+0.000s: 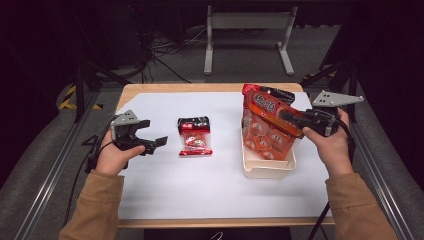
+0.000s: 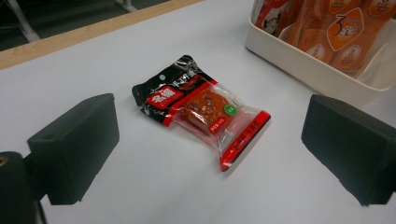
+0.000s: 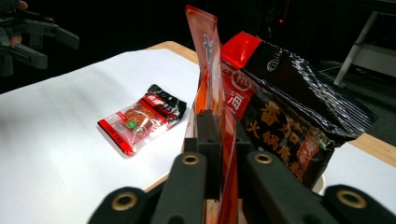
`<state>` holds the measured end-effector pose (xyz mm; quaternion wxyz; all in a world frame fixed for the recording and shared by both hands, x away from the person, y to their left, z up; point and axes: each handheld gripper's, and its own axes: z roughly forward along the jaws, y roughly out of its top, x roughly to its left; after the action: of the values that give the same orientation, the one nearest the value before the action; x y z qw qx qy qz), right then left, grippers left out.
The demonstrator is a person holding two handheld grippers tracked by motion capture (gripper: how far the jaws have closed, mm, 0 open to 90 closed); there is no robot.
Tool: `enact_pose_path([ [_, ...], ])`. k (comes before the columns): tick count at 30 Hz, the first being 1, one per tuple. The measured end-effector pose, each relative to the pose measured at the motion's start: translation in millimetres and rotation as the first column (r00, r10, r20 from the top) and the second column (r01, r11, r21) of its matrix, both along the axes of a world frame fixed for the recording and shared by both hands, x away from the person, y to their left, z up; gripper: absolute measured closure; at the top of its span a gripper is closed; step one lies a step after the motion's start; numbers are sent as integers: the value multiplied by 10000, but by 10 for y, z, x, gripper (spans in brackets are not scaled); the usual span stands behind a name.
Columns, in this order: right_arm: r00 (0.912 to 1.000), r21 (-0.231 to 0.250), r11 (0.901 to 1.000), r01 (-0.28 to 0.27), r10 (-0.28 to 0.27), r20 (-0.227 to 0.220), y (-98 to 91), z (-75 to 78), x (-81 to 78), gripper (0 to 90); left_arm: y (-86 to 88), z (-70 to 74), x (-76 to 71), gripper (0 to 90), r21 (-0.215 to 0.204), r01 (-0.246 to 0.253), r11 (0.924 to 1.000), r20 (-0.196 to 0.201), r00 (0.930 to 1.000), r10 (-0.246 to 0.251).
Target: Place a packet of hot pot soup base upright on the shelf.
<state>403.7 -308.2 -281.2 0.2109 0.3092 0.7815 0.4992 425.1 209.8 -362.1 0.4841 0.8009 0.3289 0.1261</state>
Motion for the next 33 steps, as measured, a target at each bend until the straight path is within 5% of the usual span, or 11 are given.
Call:
enact_pose_path([
  [18,9970,1011,9937,483,-541,555,-309,65,-321,436,-88,-14,37,104,-394,-27,9992,30,10000,28],
  [24,9932,1225,9900,701,-807,838,-425,21,-463,389,-98,35,-25,106,-408,189,9990,150,9997,-183],
  [33,9855,1587,9784,1323,-1470,851,-650,-251,-638,381,-137,83,4,111,-350,182,9992,236,9996,-173],
])
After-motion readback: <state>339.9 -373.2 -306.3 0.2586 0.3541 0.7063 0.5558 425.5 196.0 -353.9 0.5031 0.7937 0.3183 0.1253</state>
